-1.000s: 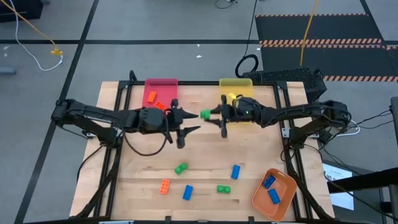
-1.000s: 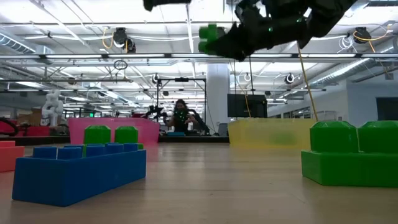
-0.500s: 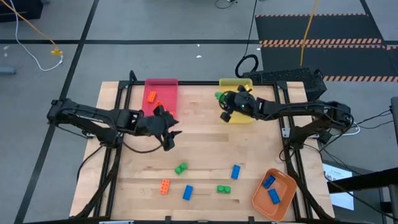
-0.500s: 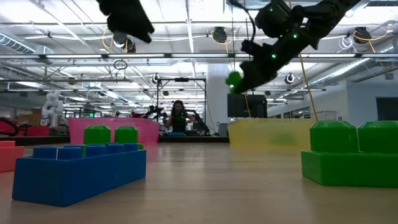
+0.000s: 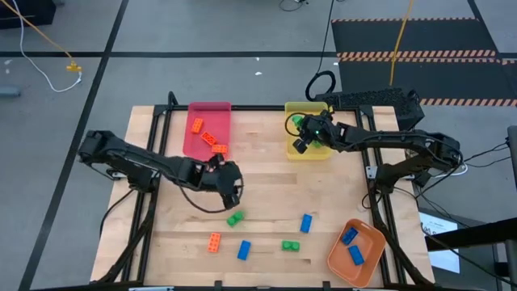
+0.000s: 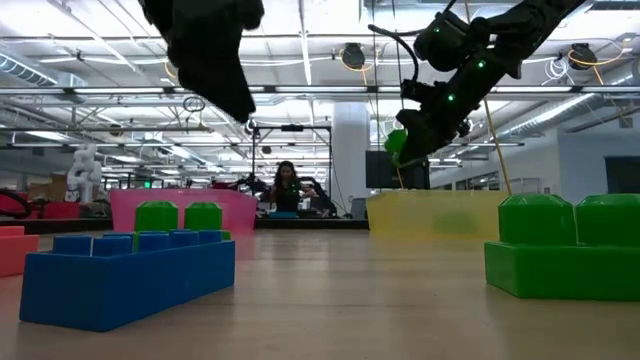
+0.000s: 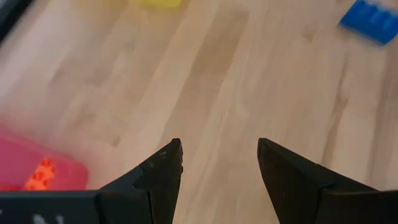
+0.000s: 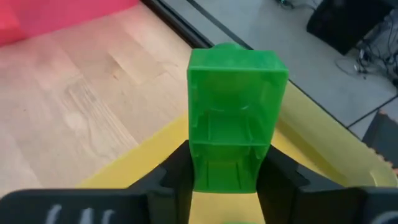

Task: Sort & place blocks by color
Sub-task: Put the left green game piece into the yellow bin

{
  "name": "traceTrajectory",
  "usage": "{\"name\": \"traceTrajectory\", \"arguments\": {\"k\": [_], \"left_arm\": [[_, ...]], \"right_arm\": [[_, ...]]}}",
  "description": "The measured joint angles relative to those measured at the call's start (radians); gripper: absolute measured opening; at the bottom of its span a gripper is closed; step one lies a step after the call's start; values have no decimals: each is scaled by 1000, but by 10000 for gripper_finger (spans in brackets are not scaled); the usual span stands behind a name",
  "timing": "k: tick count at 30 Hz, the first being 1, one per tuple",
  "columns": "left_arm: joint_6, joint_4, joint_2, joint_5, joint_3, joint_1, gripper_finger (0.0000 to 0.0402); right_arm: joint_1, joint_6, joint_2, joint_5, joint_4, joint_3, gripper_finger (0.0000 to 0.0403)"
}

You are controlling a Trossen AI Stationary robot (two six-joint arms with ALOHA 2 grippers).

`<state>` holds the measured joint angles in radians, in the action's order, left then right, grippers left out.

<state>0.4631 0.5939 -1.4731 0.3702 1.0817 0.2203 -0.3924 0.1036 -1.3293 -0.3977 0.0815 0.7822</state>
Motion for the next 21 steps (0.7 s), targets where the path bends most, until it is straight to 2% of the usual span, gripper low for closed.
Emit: {"name": "traceTrajectory", "arguments": {"k": [5,9,13,21], "left_arm": [[45,2,-37,-87,0,2,209],[62,-5,-36,-134,0,21,209],[74,-5,-31,-142,0,45,209],[163,16,-32,-221,0,90,209]], "right_arm": [[-9,35,0,1,7,0,222],[-9,36,0,1,6,0,267],[-8,22,0,2,-2,0,286],[-8,16,0,6,-3,0,284]]}}
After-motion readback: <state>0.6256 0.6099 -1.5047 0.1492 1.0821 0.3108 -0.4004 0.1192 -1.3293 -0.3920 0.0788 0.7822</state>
